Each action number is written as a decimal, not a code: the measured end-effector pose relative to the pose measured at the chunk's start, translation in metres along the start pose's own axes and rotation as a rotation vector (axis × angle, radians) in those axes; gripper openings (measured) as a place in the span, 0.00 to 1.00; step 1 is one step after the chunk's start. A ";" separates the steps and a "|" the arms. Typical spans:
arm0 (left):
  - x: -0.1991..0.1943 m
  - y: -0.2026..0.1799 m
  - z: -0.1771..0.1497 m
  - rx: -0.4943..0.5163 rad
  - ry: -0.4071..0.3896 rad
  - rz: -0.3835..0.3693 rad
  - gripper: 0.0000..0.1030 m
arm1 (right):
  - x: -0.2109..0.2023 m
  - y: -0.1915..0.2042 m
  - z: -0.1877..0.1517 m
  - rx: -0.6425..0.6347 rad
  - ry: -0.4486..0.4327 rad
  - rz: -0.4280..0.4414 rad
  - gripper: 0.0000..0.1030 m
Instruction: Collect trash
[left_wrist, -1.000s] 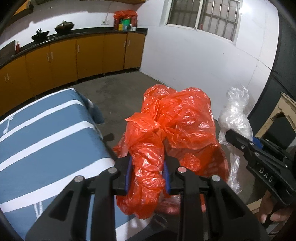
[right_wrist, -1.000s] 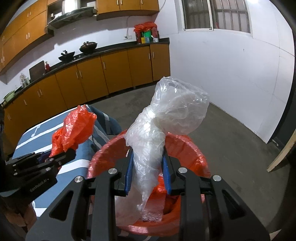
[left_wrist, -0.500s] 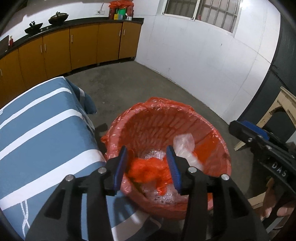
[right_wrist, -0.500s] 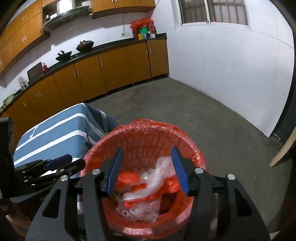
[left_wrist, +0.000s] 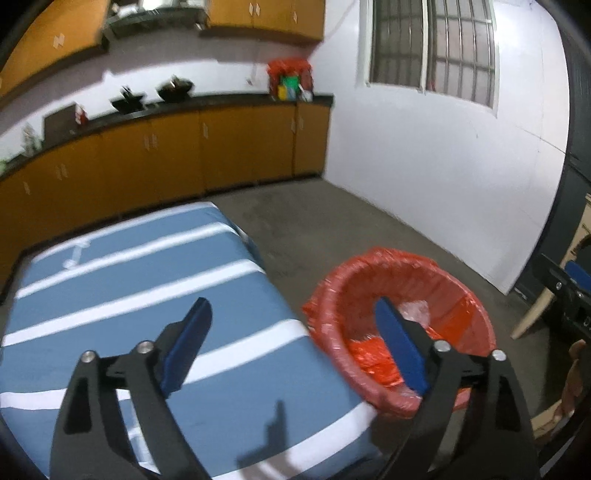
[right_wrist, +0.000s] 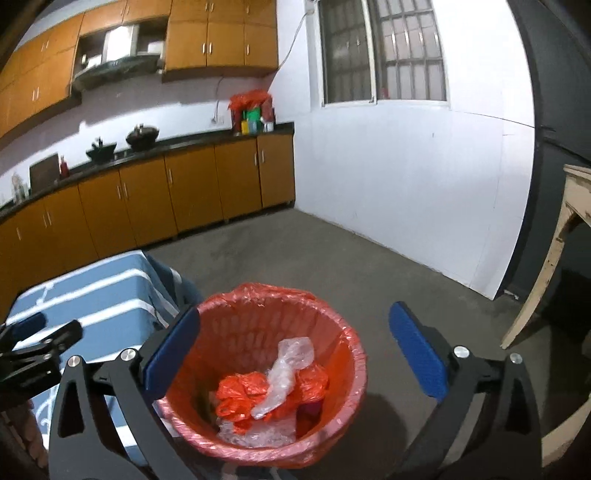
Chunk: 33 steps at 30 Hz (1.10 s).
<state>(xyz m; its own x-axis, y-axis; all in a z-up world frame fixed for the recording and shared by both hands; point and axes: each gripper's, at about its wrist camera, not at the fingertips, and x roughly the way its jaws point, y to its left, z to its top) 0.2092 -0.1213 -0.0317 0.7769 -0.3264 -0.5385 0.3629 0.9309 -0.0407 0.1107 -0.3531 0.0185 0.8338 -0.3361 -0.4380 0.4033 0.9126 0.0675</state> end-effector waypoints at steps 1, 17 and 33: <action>-0.011 0.005 -0.002 0.001 -0.027 0.024 0.90 | -0.005 0.002 0.000 0.007 -0.005 0.001 0.98; -0.128 0.064 -0.055 -0.077 -0.149 0.245 0.96 | -0.065 0.053 -0.027 -0.062 -0.034 0.088 0.98; -0.180 0.078 -0.093 -0.128 -0.181 0.319 0.96 | -0.103 0.081 -0.048 -0.137 -0.070 0.141 0.98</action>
<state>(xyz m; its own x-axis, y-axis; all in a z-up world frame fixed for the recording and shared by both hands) 0.0495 0.0250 -0.0158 0.9228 -0.0303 -0.3842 0.0303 0.9995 -0.0059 0.0399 -0.2333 0.0261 0.9045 -0.2134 -0.3693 0.2293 0.9733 -0.0008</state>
